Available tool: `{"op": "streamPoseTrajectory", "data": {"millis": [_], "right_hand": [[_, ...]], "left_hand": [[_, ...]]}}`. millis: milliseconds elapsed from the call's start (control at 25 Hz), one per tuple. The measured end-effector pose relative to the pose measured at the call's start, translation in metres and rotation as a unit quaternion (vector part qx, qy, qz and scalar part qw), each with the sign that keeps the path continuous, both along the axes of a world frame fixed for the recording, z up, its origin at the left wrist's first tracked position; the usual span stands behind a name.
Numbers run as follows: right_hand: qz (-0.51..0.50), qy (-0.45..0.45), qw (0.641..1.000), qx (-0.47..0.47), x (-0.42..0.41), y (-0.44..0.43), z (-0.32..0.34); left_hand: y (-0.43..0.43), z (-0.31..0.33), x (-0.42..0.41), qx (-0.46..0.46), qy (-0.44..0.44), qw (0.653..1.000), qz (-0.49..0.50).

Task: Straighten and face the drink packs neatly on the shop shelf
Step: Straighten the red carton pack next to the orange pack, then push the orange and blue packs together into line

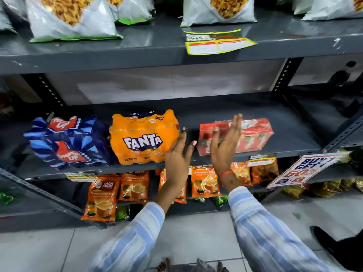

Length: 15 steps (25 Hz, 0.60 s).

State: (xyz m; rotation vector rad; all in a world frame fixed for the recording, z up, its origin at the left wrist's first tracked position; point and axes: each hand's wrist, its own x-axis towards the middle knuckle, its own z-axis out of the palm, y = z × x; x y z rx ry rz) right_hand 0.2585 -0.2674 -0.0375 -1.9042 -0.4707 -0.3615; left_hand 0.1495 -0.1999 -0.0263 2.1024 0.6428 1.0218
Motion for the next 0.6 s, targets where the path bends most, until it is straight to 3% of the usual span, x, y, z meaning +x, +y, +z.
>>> {"op": "streamPoseTrajectory", "data": {"millis": [120, 240, 400, 600], "right_hand": [[0.1, 0.012, 0.995, 0.022, -0.053, 0.057, 0.0], [0.169, 0.087, 0.982, 0.004, -0.082, 0.085, -0.015], [0.176, 0.126, 0.976, 0.001, -0.082, 0.092, -0.027], [0.19, 0.126, 0.974, -0.009, -0.071, 0.087, -0.023]], "left_hand": [[0.048, -0.001, -0.043, 0.065, -0.029, 0.997, 0.013], [0.099, -0.02, -0.08, 0.073, 0.015, 0.994, 0.08], [0.124, -0.027, -0.095, 0.029, 0.054, 0.992, 0.107], [0.121, -0.027, -0.091, -0.089, 0.034, 0.986, 0.135]]}}
